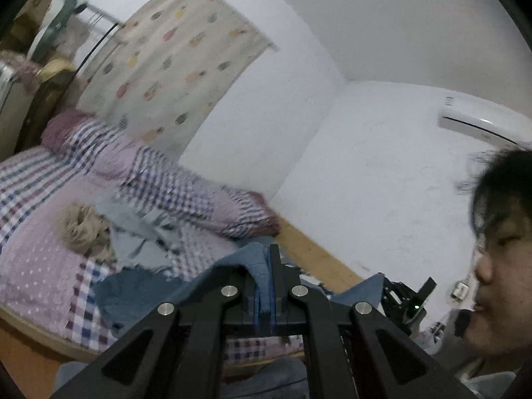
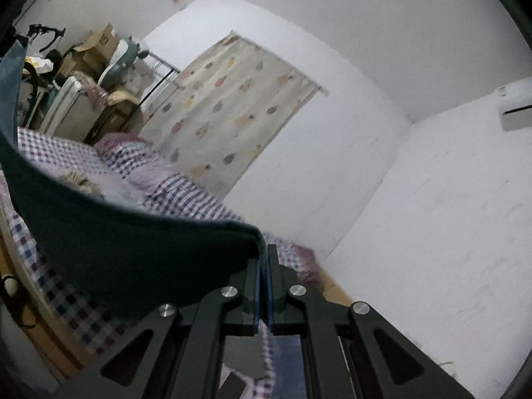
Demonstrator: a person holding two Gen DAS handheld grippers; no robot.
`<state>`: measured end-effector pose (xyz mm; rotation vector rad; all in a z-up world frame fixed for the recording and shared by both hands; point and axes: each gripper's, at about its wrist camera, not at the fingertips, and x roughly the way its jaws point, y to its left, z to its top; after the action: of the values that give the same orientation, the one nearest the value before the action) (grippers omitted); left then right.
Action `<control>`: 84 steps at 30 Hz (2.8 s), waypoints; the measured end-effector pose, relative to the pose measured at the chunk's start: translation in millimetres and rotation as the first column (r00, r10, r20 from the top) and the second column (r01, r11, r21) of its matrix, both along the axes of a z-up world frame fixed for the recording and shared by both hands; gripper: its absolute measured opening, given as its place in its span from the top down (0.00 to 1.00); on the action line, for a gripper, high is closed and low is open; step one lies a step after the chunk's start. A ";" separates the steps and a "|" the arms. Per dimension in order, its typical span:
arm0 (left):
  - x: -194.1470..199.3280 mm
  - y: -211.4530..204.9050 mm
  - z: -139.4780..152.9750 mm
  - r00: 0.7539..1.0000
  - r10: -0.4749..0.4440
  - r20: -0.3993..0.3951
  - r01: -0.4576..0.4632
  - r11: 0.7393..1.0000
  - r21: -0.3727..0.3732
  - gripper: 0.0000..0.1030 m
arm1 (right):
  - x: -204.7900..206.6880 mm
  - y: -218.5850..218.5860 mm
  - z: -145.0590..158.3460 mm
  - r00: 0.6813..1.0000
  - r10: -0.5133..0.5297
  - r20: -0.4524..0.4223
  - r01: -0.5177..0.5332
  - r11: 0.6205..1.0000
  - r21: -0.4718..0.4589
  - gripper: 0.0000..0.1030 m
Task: Fold clothes
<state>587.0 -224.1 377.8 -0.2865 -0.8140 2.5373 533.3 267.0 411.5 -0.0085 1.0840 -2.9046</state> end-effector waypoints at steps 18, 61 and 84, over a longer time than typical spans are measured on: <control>-235.5 -39.8 -87.6 0.846 0.089 0.526 -0.116 0.993 0.019 0.98 | -251.5 -16.1 -82.3 0.893 0.027 0.449 -0.058 0.997 0.057 0.99; -481.7 -135.8 -286.8 0.554 0.284 0.782 -0.332 0.938 -0.105 0.32 | -623.2 9.0 -322.2 0.549 -0.119 0.827 0.373 0.921 -0.115 0.49; -274.7 -28.6 -354.5 0.492 0.227 0.840 -0.101 0.974 -0.204 0.32 | -343.6 59.6 -300.2 0.505 0.244 0.828 0.448 0.746 -0.492 0.31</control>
<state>312.3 -252.8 23.3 -1.7200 -1.0314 2.5305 189.8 326.7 111.3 1.3828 -0.1769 -2.5266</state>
